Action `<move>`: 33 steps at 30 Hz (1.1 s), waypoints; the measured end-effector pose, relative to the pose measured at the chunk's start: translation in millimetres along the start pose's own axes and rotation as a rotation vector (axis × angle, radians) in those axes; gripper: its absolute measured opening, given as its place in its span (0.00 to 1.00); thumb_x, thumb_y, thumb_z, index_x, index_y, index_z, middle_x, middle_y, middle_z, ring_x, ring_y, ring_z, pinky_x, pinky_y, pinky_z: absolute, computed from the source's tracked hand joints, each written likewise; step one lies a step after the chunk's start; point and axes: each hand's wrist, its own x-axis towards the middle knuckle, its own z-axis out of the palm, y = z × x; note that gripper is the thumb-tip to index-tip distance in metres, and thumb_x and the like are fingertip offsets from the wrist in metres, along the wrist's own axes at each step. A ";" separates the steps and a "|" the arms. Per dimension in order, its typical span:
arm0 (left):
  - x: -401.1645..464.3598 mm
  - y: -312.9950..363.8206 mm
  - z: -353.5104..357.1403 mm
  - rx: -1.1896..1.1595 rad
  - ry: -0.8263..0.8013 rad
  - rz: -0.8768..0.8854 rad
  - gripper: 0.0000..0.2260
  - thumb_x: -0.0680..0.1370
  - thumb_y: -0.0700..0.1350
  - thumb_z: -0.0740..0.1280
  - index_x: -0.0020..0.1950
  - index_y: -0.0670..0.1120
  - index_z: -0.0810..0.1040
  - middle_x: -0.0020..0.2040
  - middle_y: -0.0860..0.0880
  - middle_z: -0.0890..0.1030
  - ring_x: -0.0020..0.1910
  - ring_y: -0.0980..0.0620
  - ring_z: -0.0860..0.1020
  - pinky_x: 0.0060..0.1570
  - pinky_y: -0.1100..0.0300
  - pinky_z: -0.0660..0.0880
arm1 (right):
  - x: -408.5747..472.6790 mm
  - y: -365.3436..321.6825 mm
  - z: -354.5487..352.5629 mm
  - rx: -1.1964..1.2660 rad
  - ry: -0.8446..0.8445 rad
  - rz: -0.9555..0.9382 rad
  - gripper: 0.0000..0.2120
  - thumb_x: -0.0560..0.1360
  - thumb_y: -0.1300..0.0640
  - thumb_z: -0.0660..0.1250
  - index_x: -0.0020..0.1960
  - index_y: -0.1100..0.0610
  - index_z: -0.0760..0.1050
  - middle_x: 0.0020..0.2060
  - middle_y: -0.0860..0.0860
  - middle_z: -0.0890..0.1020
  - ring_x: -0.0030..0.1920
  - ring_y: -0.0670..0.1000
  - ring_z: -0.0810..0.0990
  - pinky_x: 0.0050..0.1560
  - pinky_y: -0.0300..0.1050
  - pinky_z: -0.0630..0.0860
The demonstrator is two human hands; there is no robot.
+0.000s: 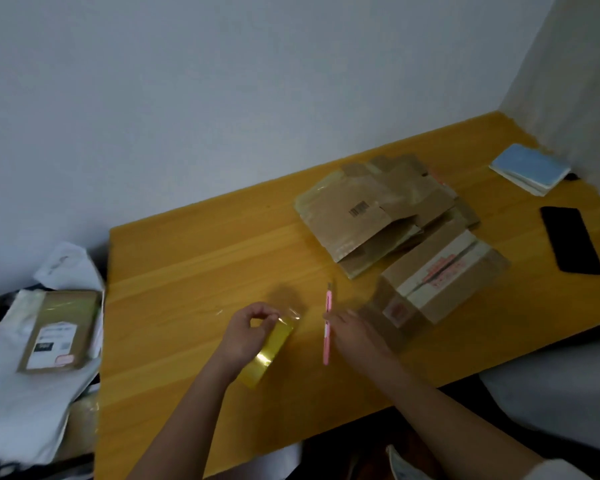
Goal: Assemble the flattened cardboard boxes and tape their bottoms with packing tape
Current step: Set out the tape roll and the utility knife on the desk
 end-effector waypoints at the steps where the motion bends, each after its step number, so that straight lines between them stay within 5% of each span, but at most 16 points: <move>1: -0.6 -4.3 -2.7 0.003 -0.013 0.002 0.05 0.79 0.37 0.66 0.48 0.38 0.81 0.43 0.53 0.79 0.43 0.61 0.75 0.40 0.77 0.68 | 1.6 1.7 9.3 -0.001 -0.036 0.024 0.23 0.80 0.66 0.56 0.74 0.55 0.63 0.66 0.54 0.72 0.64 0.51 0.70 0.58 0.43 0.70; 5: -1.6 -17.4 -8.2 0.031 -0.045 0.018 0.05 0.79 0.36 0.65 0.47 0.39 0.80 0.46 0.50 0.80 0.45 0.62 0.75 0.43 0.78 0.67 | 8.0 -0.5 24.7 -0.010 0.016 0.063 0.20 0.80 0.63 0.56 0.72 0.55 0.68 0.67 0.53 0.71 0.66 0.52 0.69 0.62 0.45 0.71; 7: 0.3 -20.5 -7.8 0.043 -0.050 0.040 0.05 0.79 0.36 0.65 0.46 0.41 0.80 0.46 0.49 0.80 0.47 0.59 0.75 0.47 0.73 0.68 | 13.2 -15.9 19.1 0.186 0.126 0.033 0.15 0.82 0.55 0.58 0.67 0.56 0.74 0.62 0.53 0.75 0.62 0.53 0.73 0.60 0.43 0.72; 10: 4.8 -21.3 -4.5 0.080 -0.105 0.038 0.07 0.80 0.40 0.65 0.46 0.49 0.81 0.49 0.50 0.79 0.53 0.53 0.75 0.56 0.60 0.69 | 22.9 -47.0 9.6 0.699 -0.004 0.100 0.13 0.78 0.49 0.67 0.59 0.54 0.78 0.54 0.50 0.80 0.46 0.48 0.80 0.43 0.32 0.74; 13: 4.9 -18.6 -4.4 0.158 -0.090 0.079 0.09 0.79 0.42 0.67 0.57 0.52 0.79 0.51 0.51 0.71 0.55 0.51 0.70 0.62 0.54 0.69 | 32.2 -57.9 11.9 0.878 0.036 0.213 0.05 0.74 0.57 0.73 0.45 0.55 0.78 0.44 0.53 0.82 0.36 0.40 0.79 0.33 0.32 0.74; 15: 1.9 -17.7 -13.3 0.146 -0.058 0.056 0.30 0.76 0.47 0.70 0.76 0.55 0.62 0.55 0.48 0.65 0.54 0.50 0.68 0.61 0.55 0.69 | 37.8 -54.0 10.0 0.809 0.116 0.282 0.06 0.75 0.60 0.72 0.41 0.57 0.77 0.39 0.53 0.81 0.32 0.38 0.77 0.30 0.29 0.70; 17: -0.7 -22.1 -26.1 0.042 -0.074 -0.037 0.47 0.70 0.53 0.75 0.78 0.60 0.45 0.59 0.49 0.63 0.56 0.50 0.69 0.56 0.56 0.70 | 42.6 -44.6 11.9 0.761 0.152 0.360 0.08 0.76 0.58 0.70 0.39 0.57 0.75 0.37 0.52 0.81 0.37 0.44 0.79 0.34 0.28 0.71; 19: -3.5 -29.9 -33.9 -0.015 -0.197 -0.064 0.52 0.66 0.50 0.79 0.77 0.60 0.47 0.61 0.51 0.64 0.59 0.52 0.69 0.51 0.61 0.70 | 46.0 -35.0 17.9 0.835 0.142 0.456 0.09 0.77 0.57 0.70 0.39 0.58 0.74 0.39 0.54 0.82 0.44 0.52 0.82 0.46 0.43 0.80; 21: -3.1 -42.2 -33.7 -0.015 -0.270 -0.038 0.47 0.66 0.42 0.80 0.74 0.57 0.53 0.62 0.50 0.66 0.58 0.53 0.71 0.49 0.67 0.71 | 48.6 -31.4 20.9 0.937 0.126 0.523 0.08 0.76 0.57 0.71 0.40 0.58 0.75 0.41 0.56 0.83 0.44 0.55 0.84 0.48 0.58 0.82; 24: 4.5 -63.8 -31.4 0.006 -0.191 0.033 0.32 0.70 0.35 0.76 0.63 0.54 0.61 0.54 0.49 0.72 0.48 0.51 0.76 0.40 0.68 0.74 | 56.2 -35.0 18.1 0.951 0.118 0.512 0.10 0.73 0.56 0.74 0.40 0.60 0.76 0.41 0.57 0.83 0.42 0.54 0.84 0.46 0.58 0.82; 27: 15.5 -69.8 -46.7 0.012 -0.054 0.156 0.26 0.70 0.37 0.75 0.57 0.56 0.65 0.49 0.49 0.75 0.46 0.48 0.77 0.41 0.55 0.76 | 68.9 -41.9 12.4 0.832 0.134 0.487 0.12 0.72 0.54 0.75 0.36 0.59 0.75 0.37 0.55 0.83 0.41 0.54 0.83 0.45 0.55 0.82; 30: 34.7 -59.9 -76.5 0.414 0.092 0.335 0.24 0.69 0.43 0.74 0.57 0.60 0.68 0.54 0.54 0.76 0.53 0.49 0.74 0.49 0.50 0.72 | 87.5 -50.3 10.9 0.762 0.193 0.536 0.15 0.72 0.50 0.74 0.37 0.61 0.77 0.35 0.56 0.82 0.38 0.55 0.81 0.38 0.51 0.77; 33: 48.7 -51.0 -92.7 0.791 0.146 0.262 0.26 0.72 0.44 0.72 0.66 0.60 0.68 0.61 0.53 0.72 0.60 0.47 0.71 0.52 0.50 0.65 | 105.2 -60.7 14.3 0.652 0.157 0.582 0.14 0.74 0.48 0.72 0.37 0.57 0.76 0.35 0.53 0.80 0.39 0.54 0.79 0.35 0.46 0.73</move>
